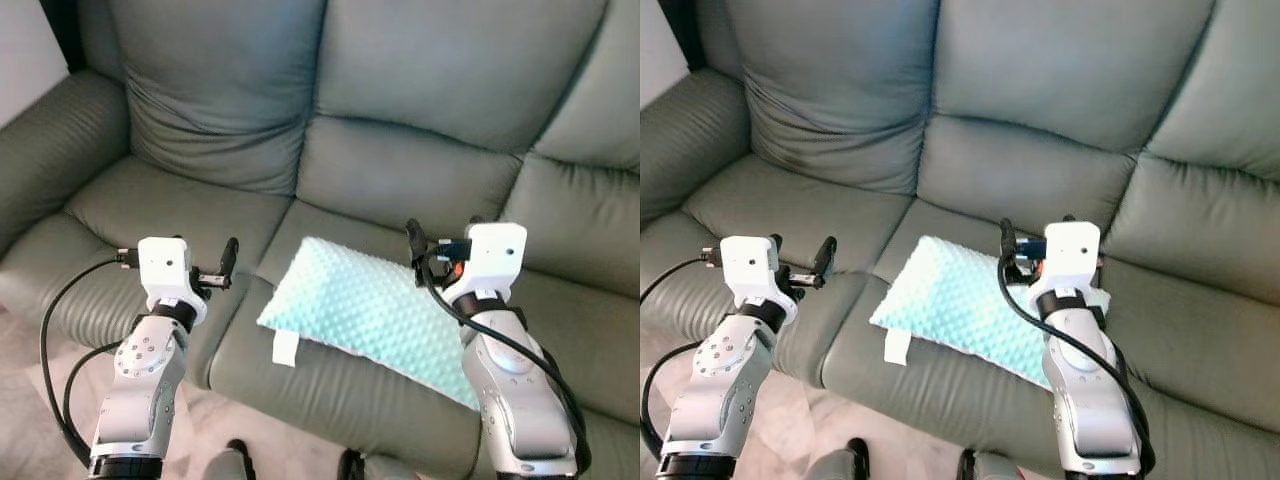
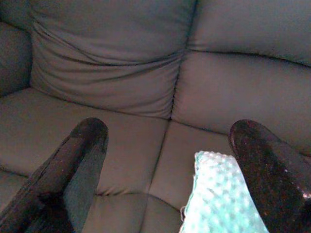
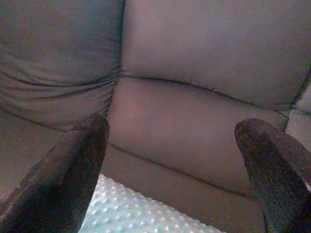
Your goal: Move the pillow to the sofa
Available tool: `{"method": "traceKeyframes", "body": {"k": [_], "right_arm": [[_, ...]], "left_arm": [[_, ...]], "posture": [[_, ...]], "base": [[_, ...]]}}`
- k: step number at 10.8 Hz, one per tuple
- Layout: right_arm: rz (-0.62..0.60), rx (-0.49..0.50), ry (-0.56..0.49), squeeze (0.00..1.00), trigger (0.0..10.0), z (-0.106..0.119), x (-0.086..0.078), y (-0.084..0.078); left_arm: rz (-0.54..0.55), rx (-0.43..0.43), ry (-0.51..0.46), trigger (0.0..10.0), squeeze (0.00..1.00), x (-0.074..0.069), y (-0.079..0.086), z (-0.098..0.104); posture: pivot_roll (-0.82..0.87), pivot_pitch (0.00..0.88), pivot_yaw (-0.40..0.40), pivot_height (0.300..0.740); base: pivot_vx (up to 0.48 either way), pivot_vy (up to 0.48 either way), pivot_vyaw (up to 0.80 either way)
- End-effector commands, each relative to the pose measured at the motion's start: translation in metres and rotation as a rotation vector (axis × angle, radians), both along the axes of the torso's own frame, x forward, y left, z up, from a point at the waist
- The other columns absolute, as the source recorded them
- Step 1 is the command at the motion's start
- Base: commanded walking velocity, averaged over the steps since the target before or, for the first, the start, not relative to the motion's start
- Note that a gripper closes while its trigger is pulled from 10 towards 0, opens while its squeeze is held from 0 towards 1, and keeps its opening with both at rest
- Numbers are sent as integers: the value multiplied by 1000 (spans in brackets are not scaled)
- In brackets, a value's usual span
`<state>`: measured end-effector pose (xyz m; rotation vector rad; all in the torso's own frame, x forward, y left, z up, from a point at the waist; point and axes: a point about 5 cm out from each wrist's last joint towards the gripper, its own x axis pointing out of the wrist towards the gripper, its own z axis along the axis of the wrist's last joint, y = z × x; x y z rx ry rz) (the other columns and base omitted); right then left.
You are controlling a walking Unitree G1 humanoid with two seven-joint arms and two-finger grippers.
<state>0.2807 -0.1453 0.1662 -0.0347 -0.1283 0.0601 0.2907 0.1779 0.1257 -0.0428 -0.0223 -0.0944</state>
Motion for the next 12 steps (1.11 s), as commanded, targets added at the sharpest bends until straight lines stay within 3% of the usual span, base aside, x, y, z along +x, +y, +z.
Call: {"method": "traceKeyframes", "body": {"k": [1, 8, 12], "right_arm": [[-12, -4, 16, 0, 10000, -3, -1, -3], [-12, -4, 16, 0, 10000, -3, 0, -3], [-10, 2, 13, 0, 10000, -3, 3, -1]], "left_arm": [[11, 5, 19, 10000, 0, -2, 2, -3], [11, 5, 19, 10000, 0, -1, 1, -3], [12, 7, 19, 10000, 0, 1, 2, -2]], "posture": [[-63, 209, -70, 740], [-60, 203, -65, 740], [-59, 202, -63, 740]], "base": [[-266, 0, 0], [-264, 0, 0], [0, 0, 0]]}}
